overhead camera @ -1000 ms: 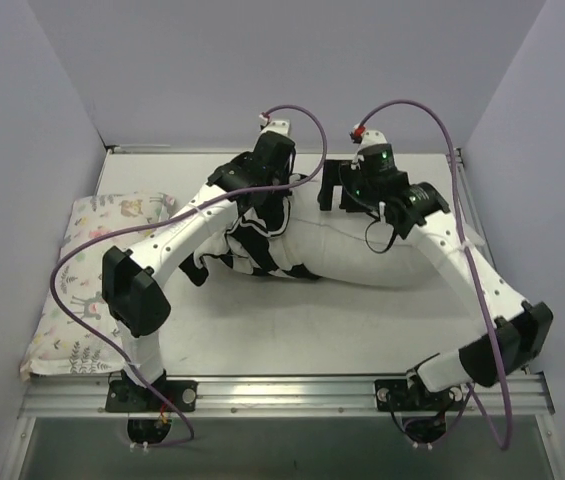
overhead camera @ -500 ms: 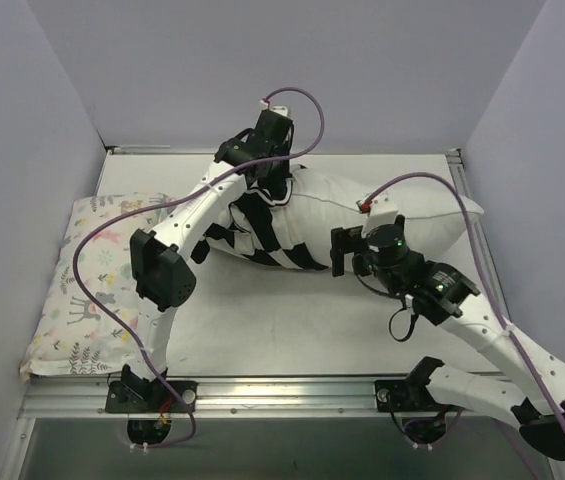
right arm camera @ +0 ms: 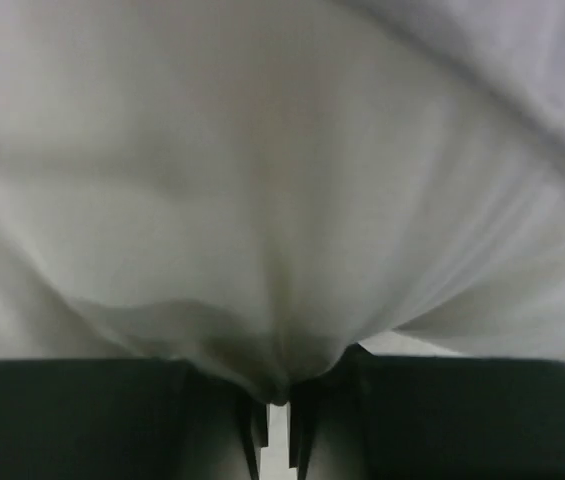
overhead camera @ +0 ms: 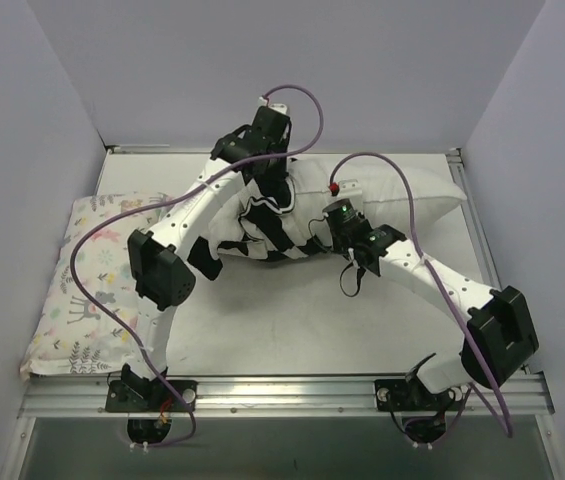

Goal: Remove the pillowcase from the pillow

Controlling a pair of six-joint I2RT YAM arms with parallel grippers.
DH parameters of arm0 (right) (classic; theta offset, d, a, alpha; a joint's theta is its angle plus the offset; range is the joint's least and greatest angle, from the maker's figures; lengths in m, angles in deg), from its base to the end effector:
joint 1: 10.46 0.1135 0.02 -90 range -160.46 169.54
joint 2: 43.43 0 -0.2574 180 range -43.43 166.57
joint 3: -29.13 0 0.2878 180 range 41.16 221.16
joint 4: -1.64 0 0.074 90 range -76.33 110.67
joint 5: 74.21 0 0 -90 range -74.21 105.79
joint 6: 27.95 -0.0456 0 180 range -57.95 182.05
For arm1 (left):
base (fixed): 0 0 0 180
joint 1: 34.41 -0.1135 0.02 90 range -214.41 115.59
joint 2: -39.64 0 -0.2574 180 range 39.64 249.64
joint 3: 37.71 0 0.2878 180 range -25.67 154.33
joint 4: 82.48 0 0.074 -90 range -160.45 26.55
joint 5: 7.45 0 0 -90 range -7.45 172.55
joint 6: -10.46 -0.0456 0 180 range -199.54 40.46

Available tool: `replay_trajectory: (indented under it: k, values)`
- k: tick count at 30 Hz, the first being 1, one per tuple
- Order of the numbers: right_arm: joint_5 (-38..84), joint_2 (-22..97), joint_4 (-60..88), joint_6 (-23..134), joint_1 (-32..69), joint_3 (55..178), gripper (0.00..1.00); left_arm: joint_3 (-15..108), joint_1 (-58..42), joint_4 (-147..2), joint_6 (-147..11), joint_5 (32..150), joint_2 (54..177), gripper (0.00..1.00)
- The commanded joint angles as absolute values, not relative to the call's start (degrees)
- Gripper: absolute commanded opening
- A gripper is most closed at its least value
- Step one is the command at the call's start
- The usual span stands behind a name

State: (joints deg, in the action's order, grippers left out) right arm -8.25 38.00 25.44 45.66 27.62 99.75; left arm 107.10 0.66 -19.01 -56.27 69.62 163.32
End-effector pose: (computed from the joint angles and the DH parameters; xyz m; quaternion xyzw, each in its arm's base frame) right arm 0.2944 0.2071 0.2484 -0.0679 0.8688 0.0441 0.4886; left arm 0.4304 -0.2897 0.3517 0.0482 0.9088 -0.1057 0.4007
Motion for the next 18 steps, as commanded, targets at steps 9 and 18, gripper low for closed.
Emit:
replay_trajectory:
  k: [9, 18]
  values:
    - [6.88, 36.20, 45.02, 43.41, 25.04, 128.47, 0.00, 112.66, 2.49, -13.67, -62.84, 68.49, 147.49, 0.75]
    - [9.02, 35.23, 53.84, 44.91, 22.67, 136.54, 0.00, 111.81, 10.31, -16.83, -66.71, 58.04, 136.33, 0.88]
